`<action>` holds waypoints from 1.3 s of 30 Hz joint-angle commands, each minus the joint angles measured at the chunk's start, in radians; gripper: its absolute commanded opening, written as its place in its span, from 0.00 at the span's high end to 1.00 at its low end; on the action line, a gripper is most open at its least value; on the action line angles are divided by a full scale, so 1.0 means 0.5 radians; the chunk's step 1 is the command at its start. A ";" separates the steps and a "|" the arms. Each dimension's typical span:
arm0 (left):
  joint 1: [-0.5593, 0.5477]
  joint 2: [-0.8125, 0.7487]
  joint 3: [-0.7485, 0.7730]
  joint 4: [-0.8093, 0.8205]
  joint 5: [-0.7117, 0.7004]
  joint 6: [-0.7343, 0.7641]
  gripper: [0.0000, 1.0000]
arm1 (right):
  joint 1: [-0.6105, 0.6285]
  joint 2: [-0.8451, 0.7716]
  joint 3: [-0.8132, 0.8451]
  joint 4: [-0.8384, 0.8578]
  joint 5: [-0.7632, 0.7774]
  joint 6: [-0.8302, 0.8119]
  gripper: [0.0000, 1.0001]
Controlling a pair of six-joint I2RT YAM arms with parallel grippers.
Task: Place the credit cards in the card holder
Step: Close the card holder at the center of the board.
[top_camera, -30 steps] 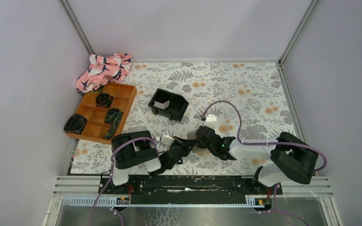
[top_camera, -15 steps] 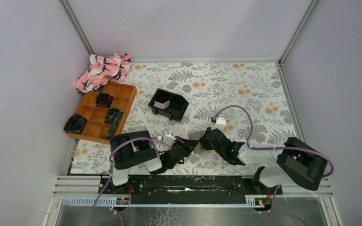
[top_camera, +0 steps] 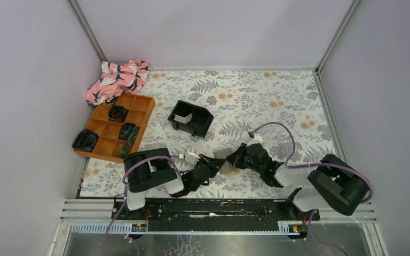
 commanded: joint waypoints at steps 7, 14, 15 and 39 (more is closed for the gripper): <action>-0.014 0.047 -0.042 -0.412 -0.002 0.098 0.94 | -0.296 0.192 -0.265 -0.114 -0.023 0.119 1.00; -0.016 0.024 -0.052 -0.421 -0.010 0.131 0.95 | -0.423 0.297 -0.295 -0.062 -0.032 0.142 1.00; -0.014 0.009 -0.056 -0.425 -0.016 0.147 0.95 | -0.429 0.331 -0.292 -0.033 -0.042 0.148 1.00; 0.063 -0.480 0.620 -0.614 0.310 1.631 0.93 | -0.517 0.538 -0.337 0.247 -0.193 0.194 1.00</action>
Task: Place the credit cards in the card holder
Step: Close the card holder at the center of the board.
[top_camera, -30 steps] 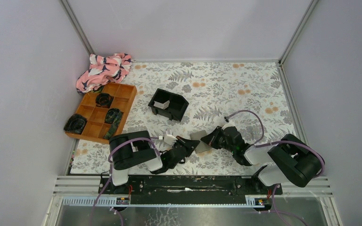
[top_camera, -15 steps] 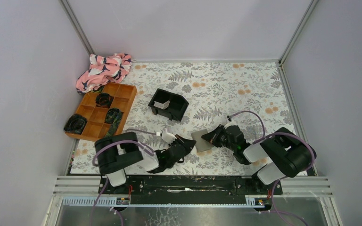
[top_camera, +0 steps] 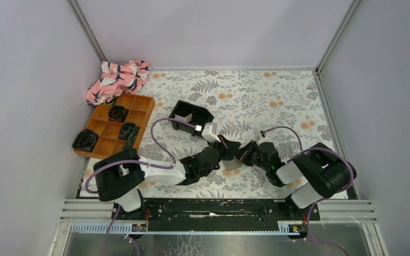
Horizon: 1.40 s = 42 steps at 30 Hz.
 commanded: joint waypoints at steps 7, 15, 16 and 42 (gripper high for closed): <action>0.038 1.008 0.526 -0.544 0.542 -0.081 1.00 | -0.073 0.168 -0.119 -0.523 0.219 -0.149 1.00; 0.080 0.776 0.104 -0.312 0.304 -0.391 1.00 | -0.073 0.106 -0.104 -0.574 0.201 -0.164 1.00; 0.080 0.681 0.057 -0.313 0.229 -0.406 1.00 | -0.073 0.103 -0.100 -0.586 0.199 -0.167 1.00; 0.103 0.737 0.481 -0.470 0.465 0.078 1.00 | -0.073 0.080 -0.098 -0.600 0.227 -0.171 1.00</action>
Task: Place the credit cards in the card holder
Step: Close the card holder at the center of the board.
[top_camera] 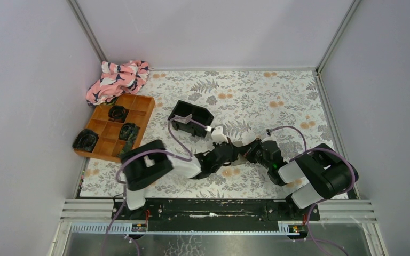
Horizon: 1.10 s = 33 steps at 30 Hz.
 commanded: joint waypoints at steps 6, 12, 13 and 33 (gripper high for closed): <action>-0.023 0.604 0.360 -0.314 0.417 0.104 1.00 | 0.023 0.135 -0.110 -0.558 0.085 -0.161 1.00; -0.022 0.231 0.143 -0.359 0.073 0.047 0.99 | 0.023 0.035 -0.068 -0.645 0.070 -0.194 1.00; -0.023 0.169 0.096 -0.351 0.006 0.017 0.98 | 0.023 -0.005 -0.053 -0.696 0.078 -0.215 1.00; -0.060 0.115 -0.095 -0.173 -0.167 -0.097 0.96 | 0.022 -0.582 0.322 -1.307 0.129 -0.597 0.75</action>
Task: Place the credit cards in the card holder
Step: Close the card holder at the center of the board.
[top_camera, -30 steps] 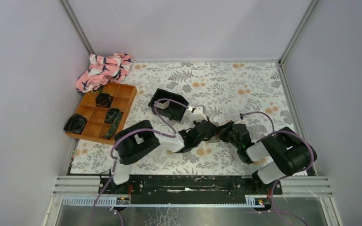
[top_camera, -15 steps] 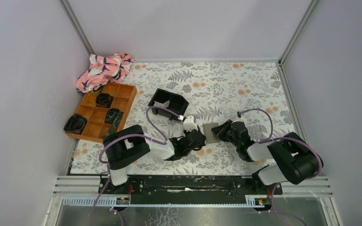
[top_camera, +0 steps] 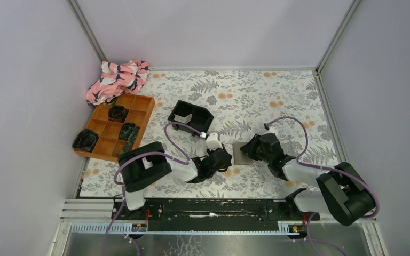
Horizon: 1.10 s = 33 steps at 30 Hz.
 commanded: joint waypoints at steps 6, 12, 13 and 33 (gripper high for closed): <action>-0.017 -0.019 -0.046 0.030 -0.104 0.014 0.96 | 0.023 -0.227 0.082 -0.356 0.027 -0.204 0.75; -0.022 -0.060 -0.050 0.031 -0.146 0.041 0.96 | 0.023 -0.295 0.104 -0.380 0.041 -0.239 0.75; -0.024 -0.067 -0.049 0.031 -0.154 0.046 0.96 | 0.023 -0.310 0.104 -0.381 0.044 -0.240 0.75; -0.048 -0.126 -0.022 0.037 -0.231 0.140 0.96 | 0.023 -0.595 0.087 -0.553 0.186 -0.308 0.79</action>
